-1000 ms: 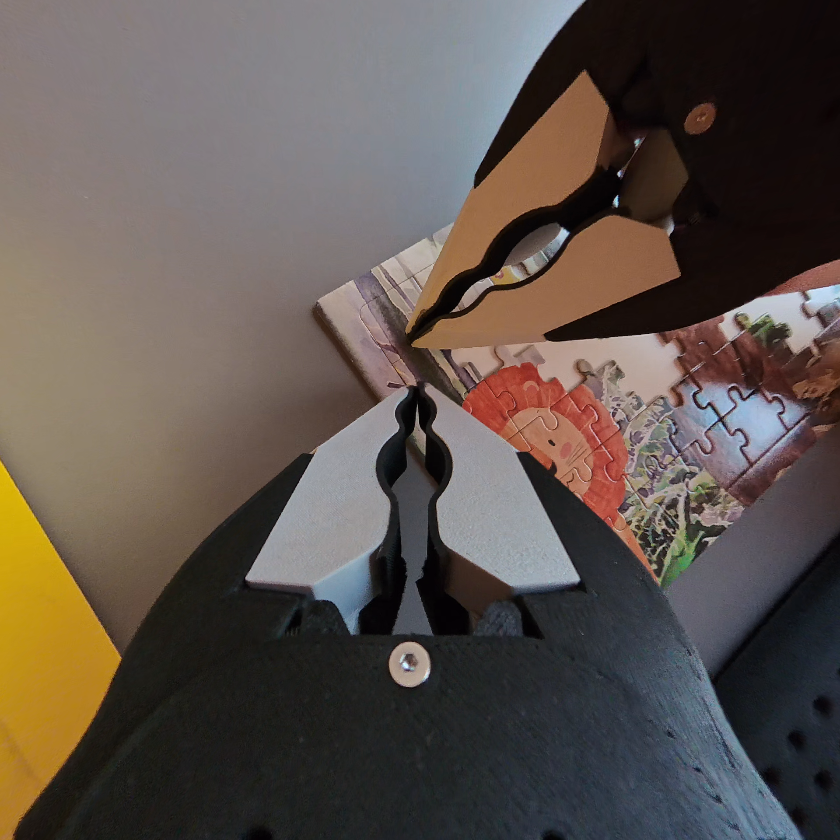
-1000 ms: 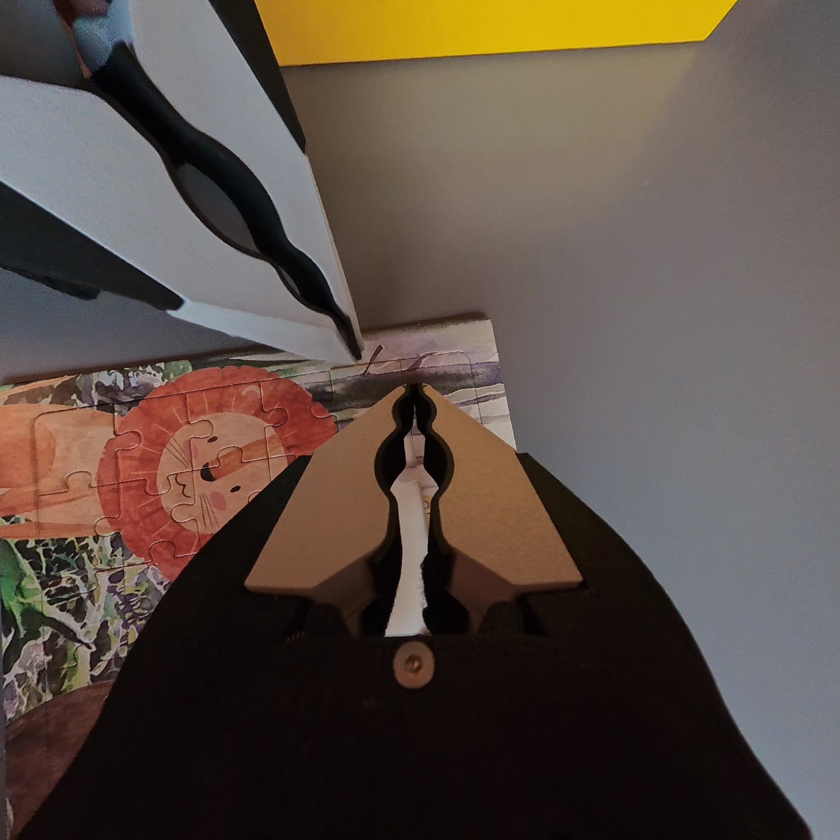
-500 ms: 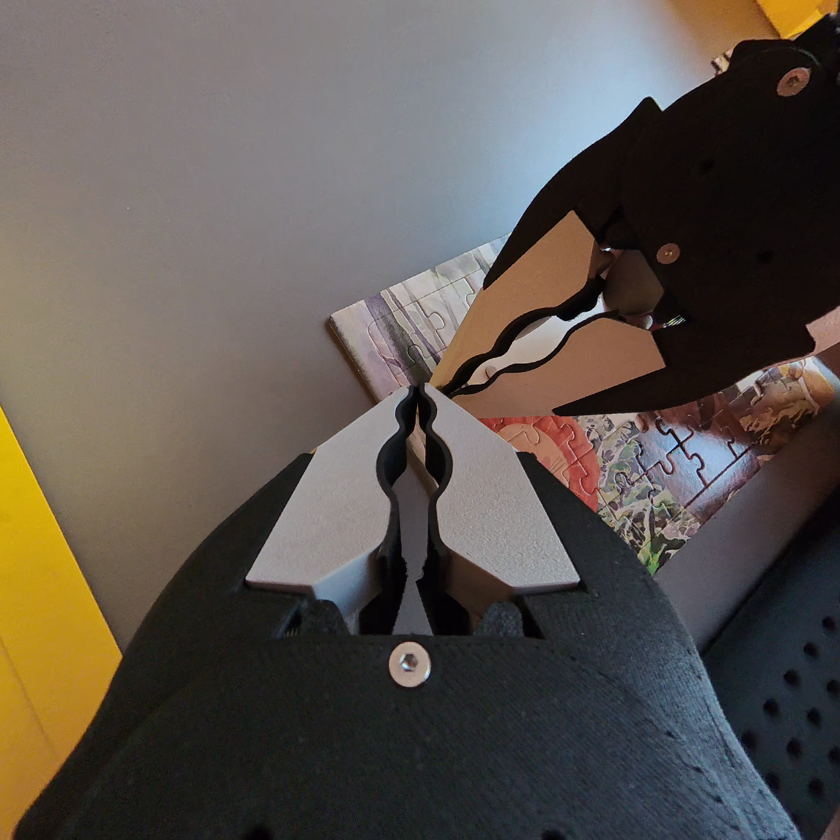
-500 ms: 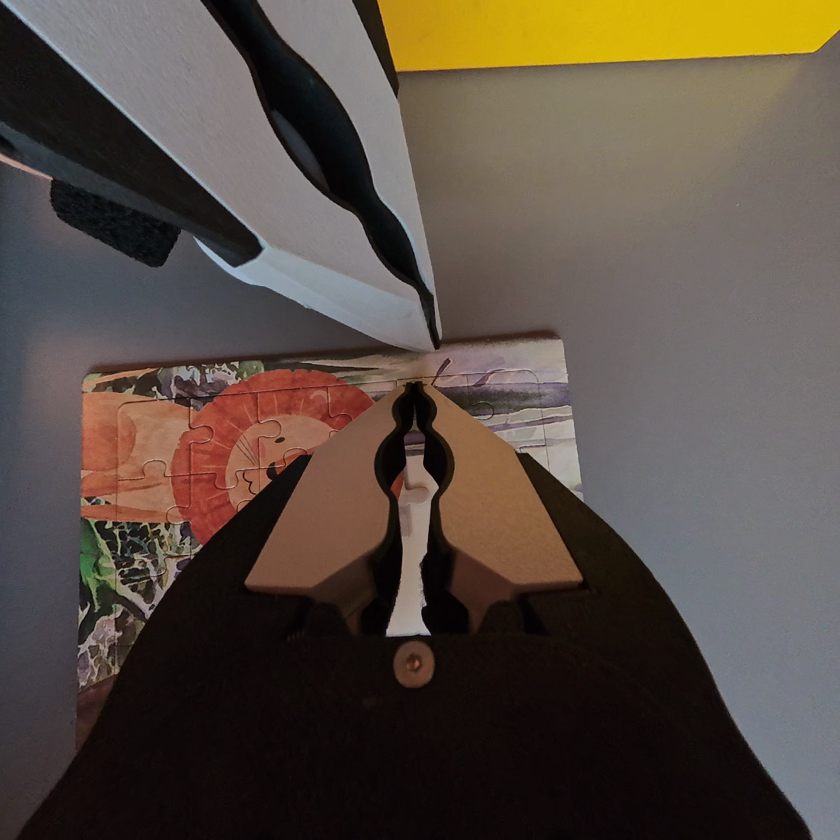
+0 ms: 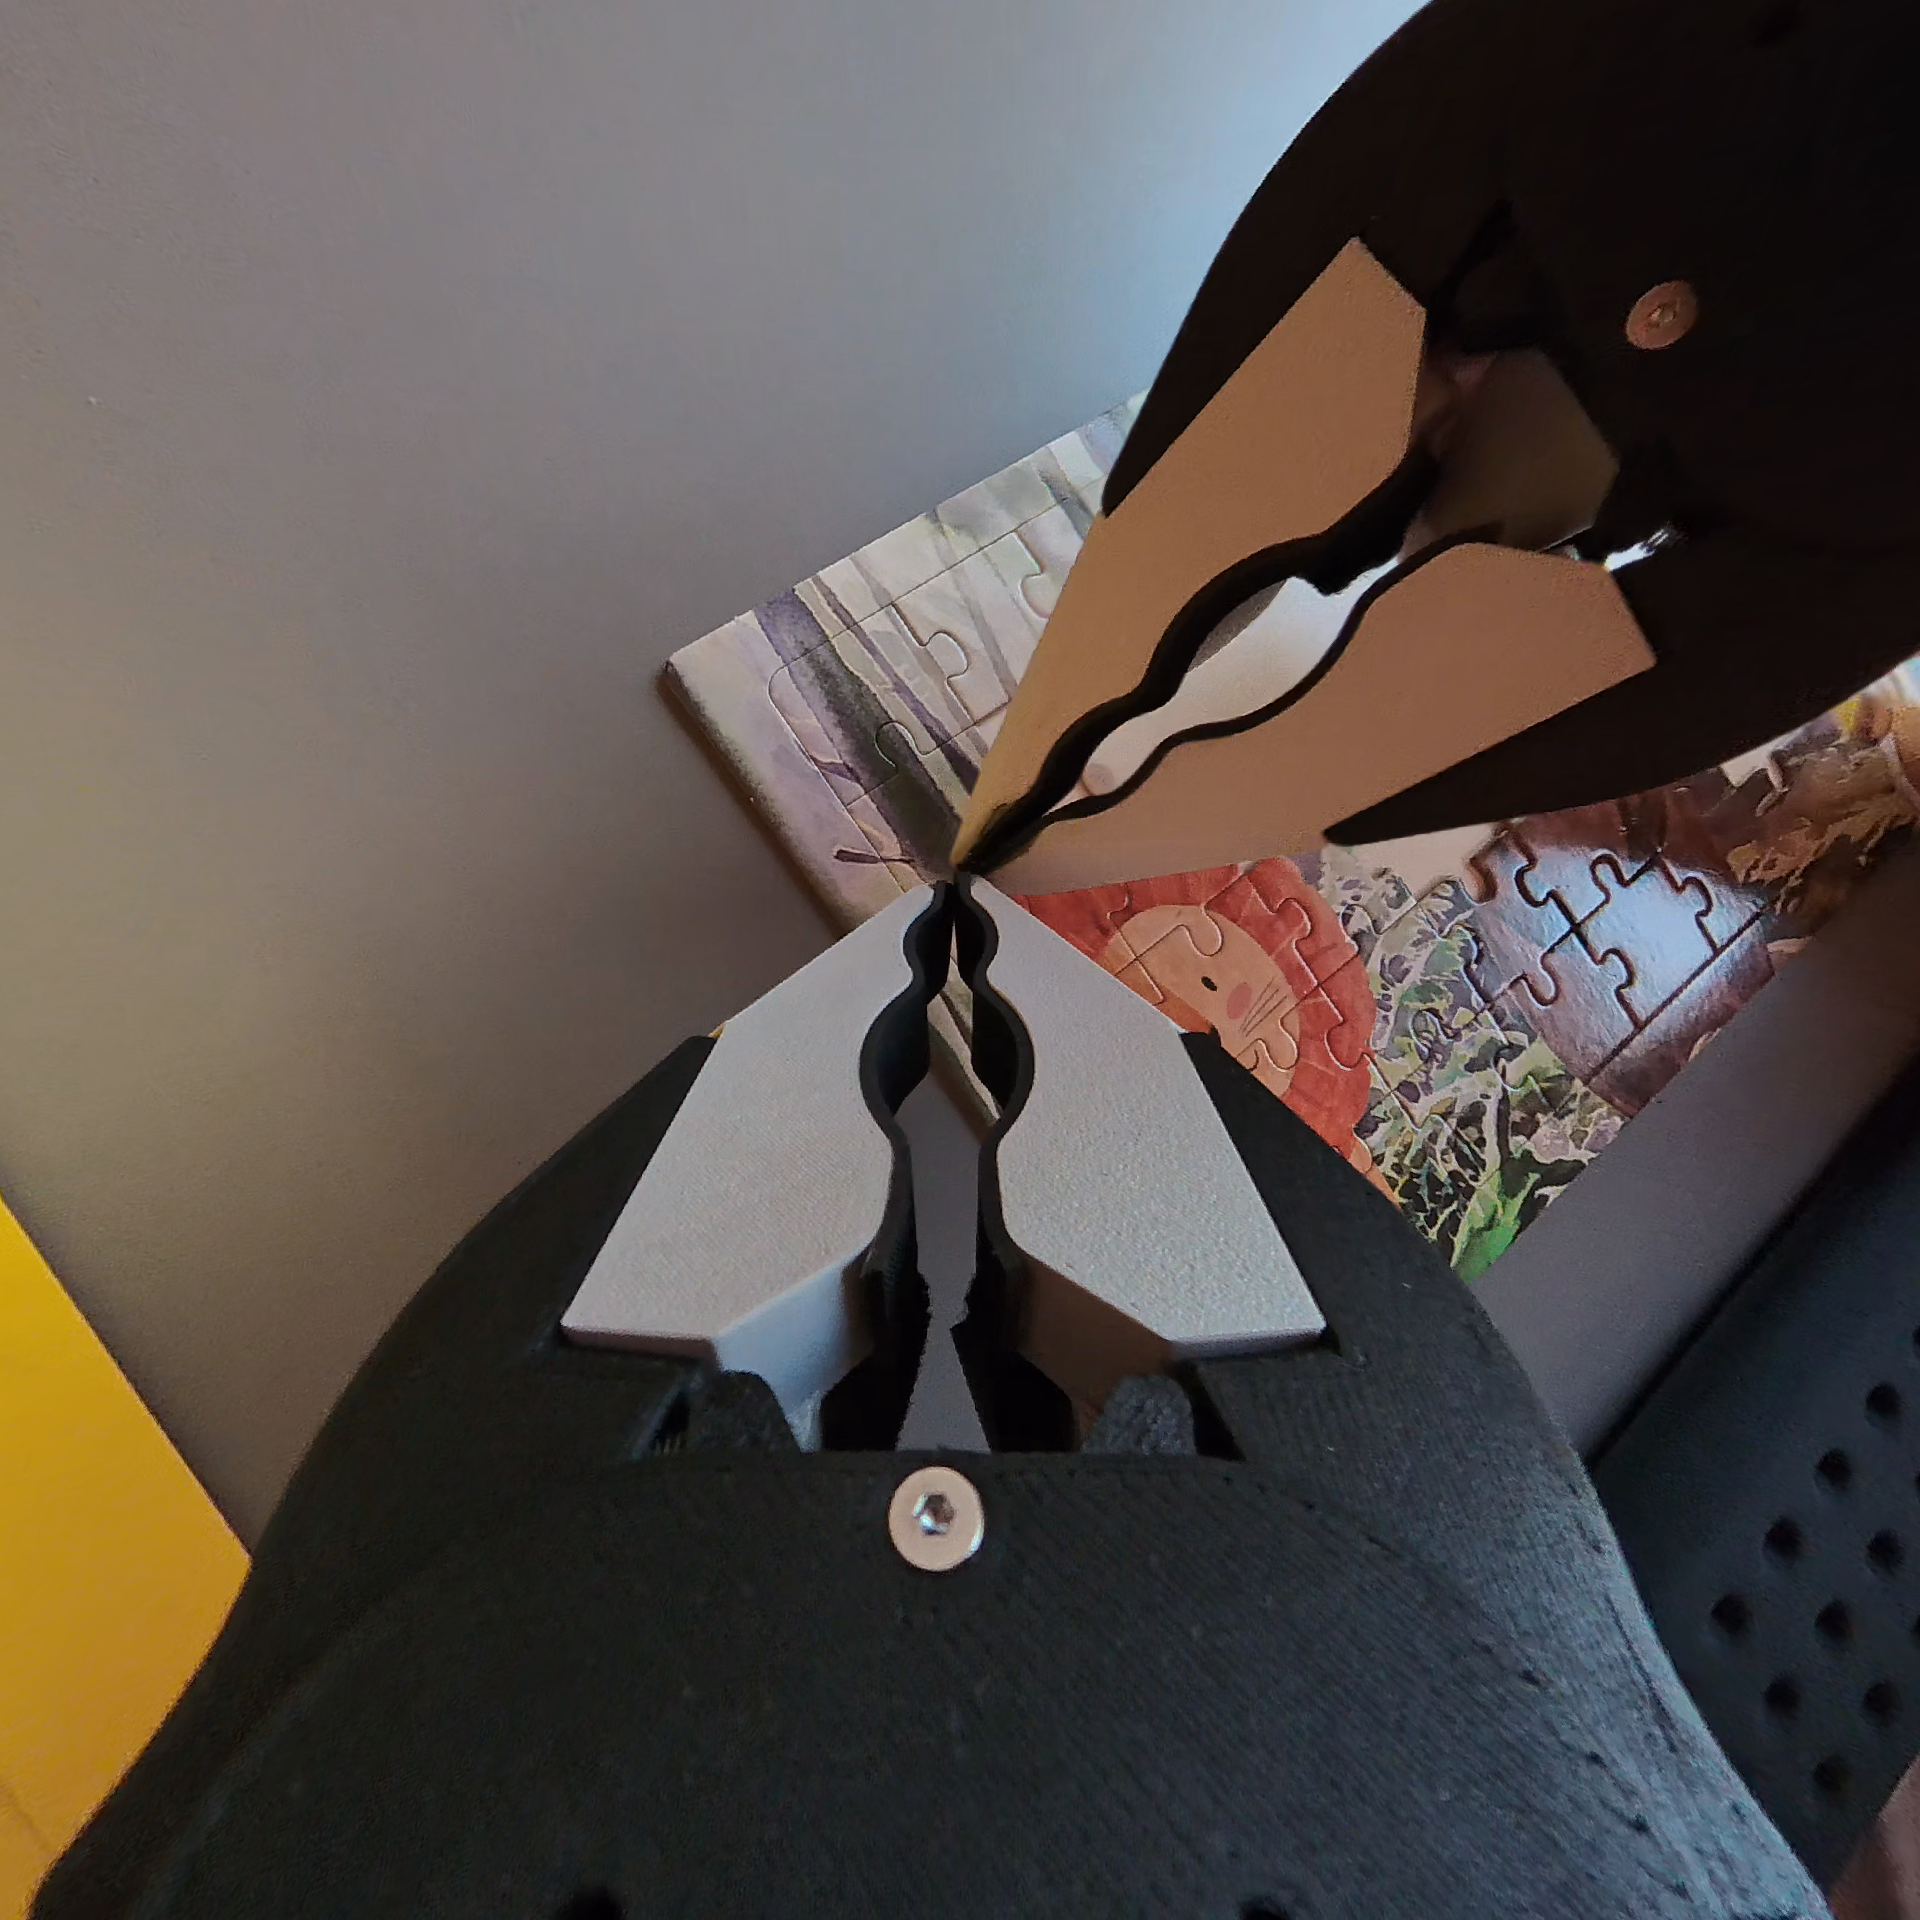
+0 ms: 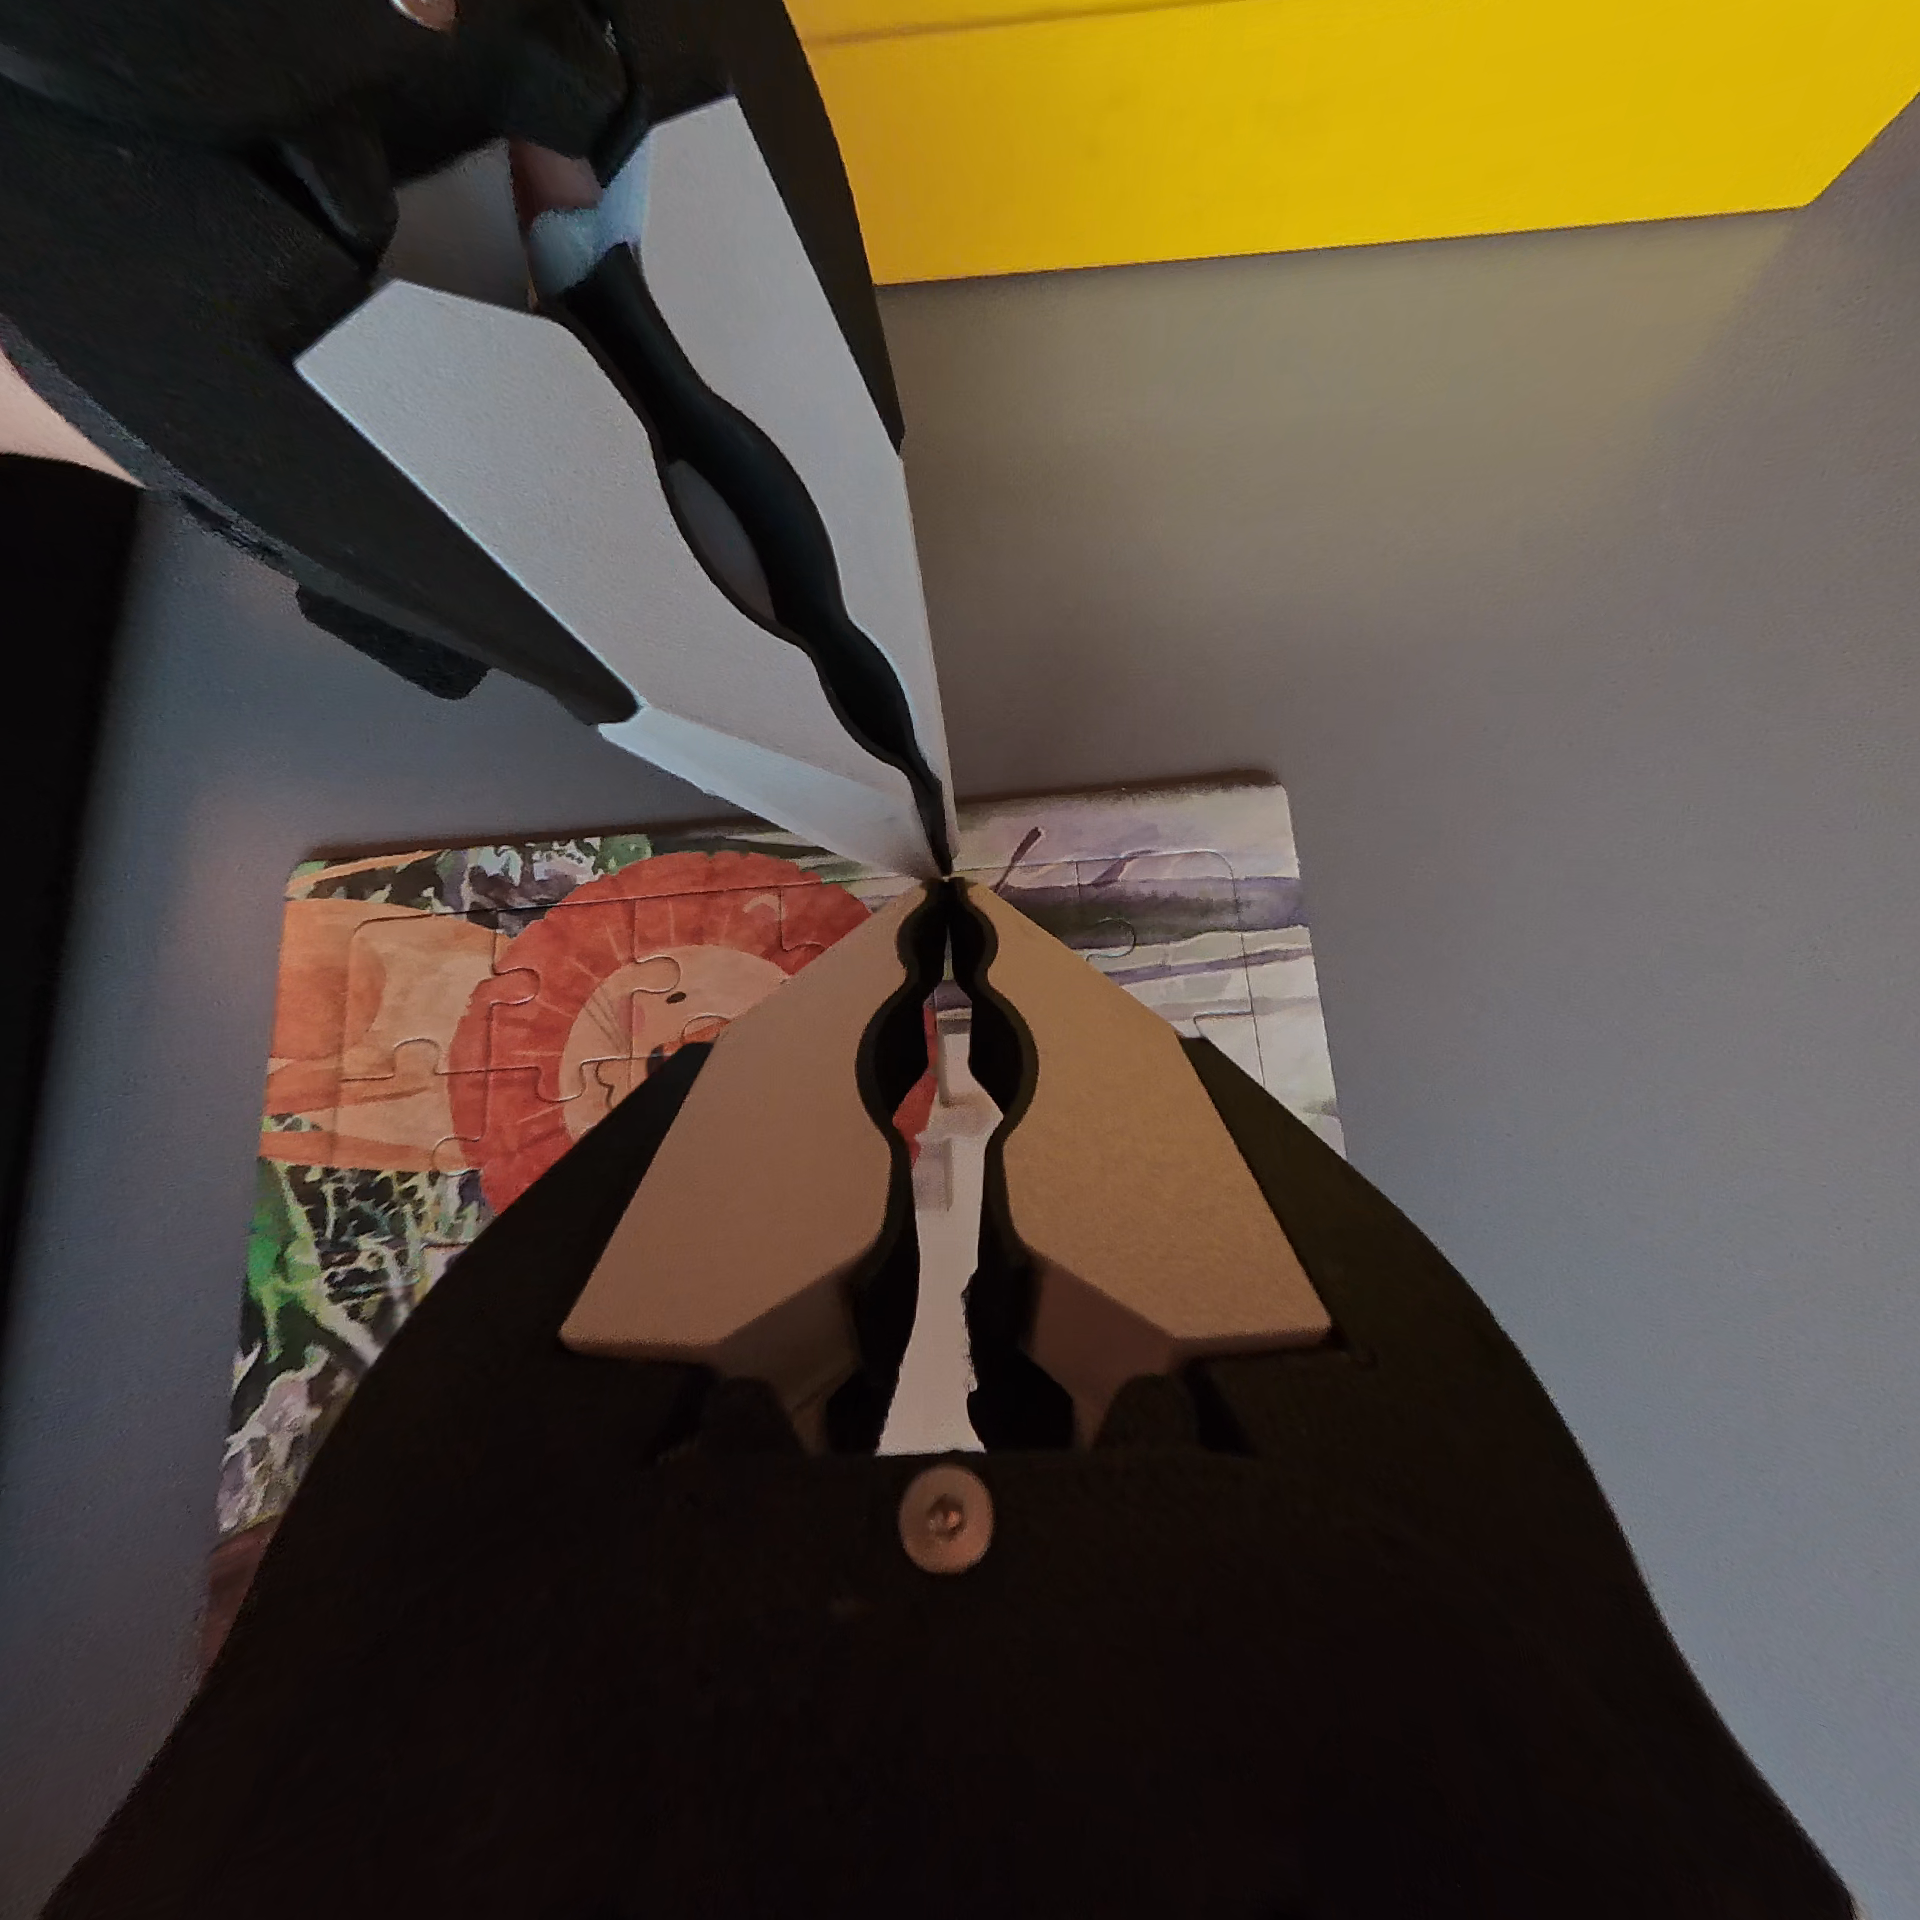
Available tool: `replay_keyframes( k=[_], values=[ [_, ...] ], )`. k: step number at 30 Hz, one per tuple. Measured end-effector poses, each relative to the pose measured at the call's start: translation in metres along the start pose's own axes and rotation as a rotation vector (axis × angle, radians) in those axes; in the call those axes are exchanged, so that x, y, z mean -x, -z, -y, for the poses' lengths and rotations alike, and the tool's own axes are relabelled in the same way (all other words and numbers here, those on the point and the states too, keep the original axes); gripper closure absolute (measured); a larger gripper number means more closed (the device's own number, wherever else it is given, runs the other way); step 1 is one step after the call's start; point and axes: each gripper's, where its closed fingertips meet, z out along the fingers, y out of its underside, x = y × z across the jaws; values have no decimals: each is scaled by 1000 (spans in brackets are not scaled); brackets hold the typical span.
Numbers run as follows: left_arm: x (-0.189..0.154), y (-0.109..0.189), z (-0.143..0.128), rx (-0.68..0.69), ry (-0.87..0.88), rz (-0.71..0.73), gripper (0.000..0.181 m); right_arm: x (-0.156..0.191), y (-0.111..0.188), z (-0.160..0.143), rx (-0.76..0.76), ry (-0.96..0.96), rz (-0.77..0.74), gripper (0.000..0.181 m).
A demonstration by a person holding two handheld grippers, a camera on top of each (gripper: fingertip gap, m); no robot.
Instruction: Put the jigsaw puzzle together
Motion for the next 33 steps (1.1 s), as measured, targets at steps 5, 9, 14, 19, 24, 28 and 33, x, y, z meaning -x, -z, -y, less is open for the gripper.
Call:
replay_keyframes(
  k=[5,9,14,19,24,28,33],
  values=[
    [-13,2,1,-2,-4,-71,181,-7,6,-12,91,37,-39,181],
    [-19,-4,-5,43,-69,-53,181,-4,8,-7,57,-16,18,181],
    [-14,-12,-12,98,-138,20,181,-4,7,-10,76,8,14,181],
    [-14,-13,-13,103,-140,35,181,0,8,-10,82,16,38,181],
    [-14,-13,-13,115,-206,91,181,0,3,-19,123,26,41,181],
    [-15,-14,-13,115,-202,88,181,0,3,-20,113,44,35,181],
    [-15,-14,-13,111,-194,84,181,0,2,-18,87,51,37,181]
  ],
)
